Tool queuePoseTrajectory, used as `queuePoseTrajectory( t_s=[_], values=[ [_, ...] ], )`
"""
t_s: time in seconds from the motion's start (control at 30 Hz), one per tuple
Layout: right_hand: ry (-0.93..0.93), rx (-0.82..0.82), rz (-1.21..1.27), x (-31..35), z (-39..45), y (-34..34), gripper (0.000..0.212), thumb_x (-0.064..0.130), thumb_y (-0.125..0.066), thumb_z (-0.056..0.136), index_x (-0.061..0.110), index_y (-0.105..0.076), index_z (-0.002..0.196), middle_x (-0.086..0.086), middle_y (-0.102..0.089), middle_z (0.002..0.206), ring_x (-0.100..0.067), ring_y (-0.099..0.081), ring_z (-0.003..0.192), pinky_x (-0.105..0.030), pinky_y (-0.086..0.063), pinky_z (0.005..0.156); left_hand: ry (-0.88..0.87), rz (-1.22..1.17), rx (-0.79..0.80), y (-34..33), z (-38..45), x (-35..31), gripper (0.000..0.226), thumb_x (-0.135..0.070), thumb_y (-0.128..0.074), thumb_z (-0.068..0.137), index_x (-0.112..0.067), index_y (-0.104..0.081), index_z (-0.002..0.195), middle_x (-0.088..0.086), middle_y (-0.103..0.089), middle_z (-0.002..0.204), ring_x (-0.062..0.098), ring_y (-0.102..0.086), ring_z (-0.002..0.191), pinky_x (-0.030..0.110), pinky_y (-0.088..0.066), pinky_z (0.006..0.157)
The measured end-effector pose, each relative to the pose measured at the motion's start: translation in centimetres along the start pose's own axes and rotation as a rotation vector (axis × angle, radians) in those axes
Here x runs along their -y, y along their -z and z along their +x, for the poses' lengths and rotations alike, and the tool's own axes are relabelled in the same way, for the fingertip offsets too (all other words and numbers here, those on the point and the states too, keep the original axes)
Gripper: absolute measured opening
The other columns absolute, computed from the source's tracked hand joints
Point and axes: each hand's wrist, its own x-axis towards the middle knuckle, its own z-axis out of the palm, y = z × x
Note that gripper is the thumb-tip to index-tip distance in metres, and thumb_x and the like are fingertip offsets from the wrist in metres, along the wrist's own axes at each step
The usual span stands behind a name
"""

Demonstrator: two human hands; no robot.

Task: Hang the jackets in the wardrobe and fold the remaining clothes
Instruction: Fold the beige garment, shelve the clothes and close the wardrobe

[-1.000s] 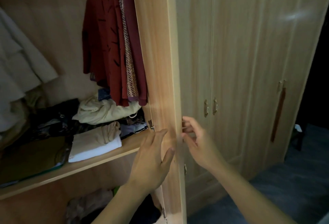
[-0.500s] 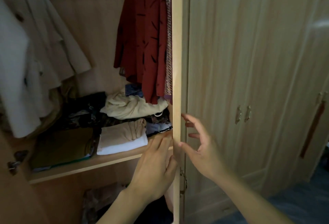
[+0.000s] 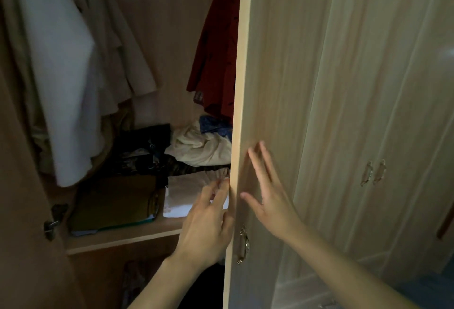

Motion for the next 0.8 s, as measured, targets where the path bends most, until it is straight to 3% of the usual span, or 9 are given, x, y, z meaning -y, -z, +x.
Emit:
queuePoseTrajectory(
  t_s=[0.13, 0.33, 0.43, 0.6, 0.8],
  values=[
    [0.052, 0.011, 0.016, -1.1, 2.0, -2.3, 0.106, 0.019, -0.075, 0.085, 0.029, 0.001, 0.158, 0.006, 0.015, 0.165, -0.015, 0.003, 0.153, -0.046, -0.02, 0.121, 0.02, 0.028, -0.009, -0.3, 0.5, 2.9, 0.068, -0.028, -0.044, 0.096, -0.037, -0.011, 0.154, -0.011, -0.022, 0.153, 0.01, -0.034, 0.132, 0.026, -0.043, 0.098],
    [0.093, -0.013, -0.009, -2.3, 4.4, -5.6, 0.105, 0.022, -0.075, 0.085, 0.029, 0.0, 0.158, 0.001, 0.015, 0.165, -0.023, 0.006, 0.153, -0.06, -0.028, 0.116, 0.081, 0.063, -0.028, -0.3, 2.2, 5.4, 0.062, -0.027, -0.04, 0.098, -0.034, -0.016, 0.155, -0.009, -0.025, 0.153, 0.014, -0.04, 0.132, 0.03, -0.047, 0.097],
    [0.112, -0.028, -0.109, -2.7, 5.6, -7.4, 0.106, 0.025, -0.074, 0.086, 0.024, 0.004, 0.158, -0.003, 0.017, 0.165, -0.026, 0.01, 0.153, -0.06, -0.022, 0.118, 0.084, 0.125, -0.021, 0.4, 3.3, 6.5, 0.062, -0.028, -0.04, 0.098, -0.035, -0.016, 0.155, -0.008, -0.026, 0.153, 0.014, -0.037, 0.134, 0.034, -0.047, 0.099],
    [0.11, -0.049, -0.321, -3.8, 7.7, -10.3, 0.101, 0.043, -0.064, 0.087, 0.018, 0.004, 0.158, -0.012, 0.013, 0.165, -0.032, 0.006, 0.152, -0.056, -0.01, 0.119, 0.092, 0.218, -0.01, 0.6, 5.5, 8.4, 0.06, -0.033, -0.038, 0.099, -0.034, -0.016, 0.155, -0.009, -0.023, 0.155, 0.013, -0.033, 0.138, 0.029, -0.044, 0.105],
    [0.146, -0.086, -0.358, -5.4, 9.9, -12.8, 0.101, 0.048, -0.064, 0.084, 0.016, -0.004, 0.158, -0.016, 0.005, 0.165, -0.035, 0.001, 0.152, -0.058, -0.015, 0.117, 0.198, 0.218, 0.01, -0.6, 6.9, 10.4, 0.069, -0.031, -0.043, 0.096, -0.032, -0.01, 0.156, -0.008, -0.021, 0.157, 0.014, -0.031, 0.14, 0.034, -0.044, 0.107]
  ],
)
